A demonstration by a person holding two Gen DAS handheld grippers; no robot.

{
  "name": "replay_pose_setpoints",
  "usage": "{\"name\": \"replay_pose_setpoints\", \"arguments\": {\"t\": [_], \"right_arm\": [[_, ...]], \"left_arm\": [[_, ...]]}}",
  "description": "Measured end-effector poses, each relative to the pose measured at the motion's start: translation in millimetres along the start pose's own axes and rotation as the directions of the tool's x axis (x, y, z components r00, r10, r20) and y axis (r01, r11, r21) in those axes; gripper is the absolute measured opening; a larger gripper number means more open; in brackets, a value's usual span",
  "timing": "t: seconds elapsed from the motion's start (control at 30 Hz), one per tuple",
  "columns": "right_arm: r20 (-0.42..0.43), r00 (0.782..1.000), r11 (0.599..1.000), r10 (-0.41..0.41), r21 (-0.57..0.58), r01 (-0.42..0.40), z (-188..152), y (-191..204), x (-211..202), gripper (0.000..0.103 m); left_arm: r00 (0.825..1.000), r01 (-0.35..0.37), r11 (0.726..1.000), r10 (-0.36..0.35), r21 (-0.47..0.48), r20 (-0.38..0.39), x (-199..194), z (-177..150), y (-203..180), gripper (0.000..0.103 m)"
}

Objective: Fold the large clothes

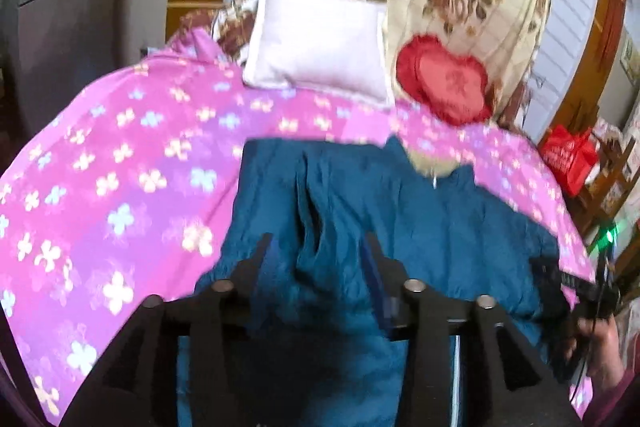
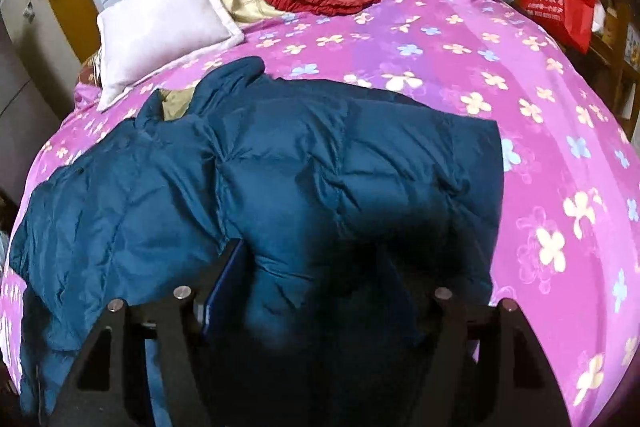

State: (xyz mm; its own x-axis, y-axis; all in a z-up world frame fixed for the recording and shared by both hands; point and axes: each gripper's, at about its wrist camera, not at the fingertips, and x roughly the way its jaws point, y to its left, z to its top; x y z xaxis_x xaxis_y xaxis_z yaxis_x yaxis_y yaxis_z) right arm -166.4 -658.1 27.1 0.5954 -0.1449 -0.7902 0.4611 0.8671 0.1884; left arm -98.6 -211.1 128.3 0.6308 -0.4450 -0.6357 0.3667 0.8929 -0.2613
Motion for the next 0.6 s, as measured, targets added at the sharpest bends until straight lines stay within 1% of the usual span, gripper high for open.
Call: {"name": "replay_pose_setpoints", "arguments": {"t": [0.03,0.1,0.17,0.23,0.27,0.33,0.37,0.43,0.5,0.6], "right_arm": [[0.005,1.0,1.0,-0.004,-0.014,0.004,-1,1,-7,0.072],[0.077,0.997,0.999,-0.013,-0.042,0.016,-6,3,-31,0.072],[0.132,0.991,0.998,-0.016,-0.063,0.024,-7,5,-49,0.072],[0.143,0.99,0.996,-0.021,-0.079,0.032,-2,7,-54,0.072],[0.143,0.989,0.995,-0.026,-0.089,0.039,2,9,-51,0.072],[0.14,0.989,0.992,-0.05,-0.111,0.066,9,14,-41,0.072],[0.135,0.989,0.99,-0.062,-0.116,0.078,12,15,-34,0.072],[0.126,0.987,0.985,-0.103,-0.126,0.119,19,15,-12,0.072],[0.136,0.982,0.979,-0.13,-0.138,0.148,20,14,7,0.073],[0.118,0.985,0.984,-0.122,-0.114,0.136,17,10,21,0.074]], "left_arm": [[1.0,0.004,1.0,-0.004,-0.011,0.005,3,2,0,0.031],[1.0,-0.006,1.0,0.006,-0.018,-0.011,18,4,-5,0.031],[0.998,-0.05,0.999,0.049,-0.012,-0.039,39,4,-8,0.031],[0.994,-0.098,0.995,0.098,-0.001,-0.054,58,2,-12,0.031],[0.989,-0.128,0.992,0.129,0.014,-0.074,68,-1,-12,0.031],[0.964,-0.214,0.977,0.215,0.027,-0.153,92,-8,-6,0.031],[0.963,-0.21,0.978,0.208,0.006,-0.17,97,-14,1,0.031],[0.973,-0.174,0.984,0.167,-0.031,-0.158,99,-20,11,0.031],[0.975,-0.165,0.986,0.161,-0.013,-0.154,98,-22,12,0.031],[0.974,-0.173,0.985,0.172,0.008,-0.149,97,-25,12,0.031]]}}
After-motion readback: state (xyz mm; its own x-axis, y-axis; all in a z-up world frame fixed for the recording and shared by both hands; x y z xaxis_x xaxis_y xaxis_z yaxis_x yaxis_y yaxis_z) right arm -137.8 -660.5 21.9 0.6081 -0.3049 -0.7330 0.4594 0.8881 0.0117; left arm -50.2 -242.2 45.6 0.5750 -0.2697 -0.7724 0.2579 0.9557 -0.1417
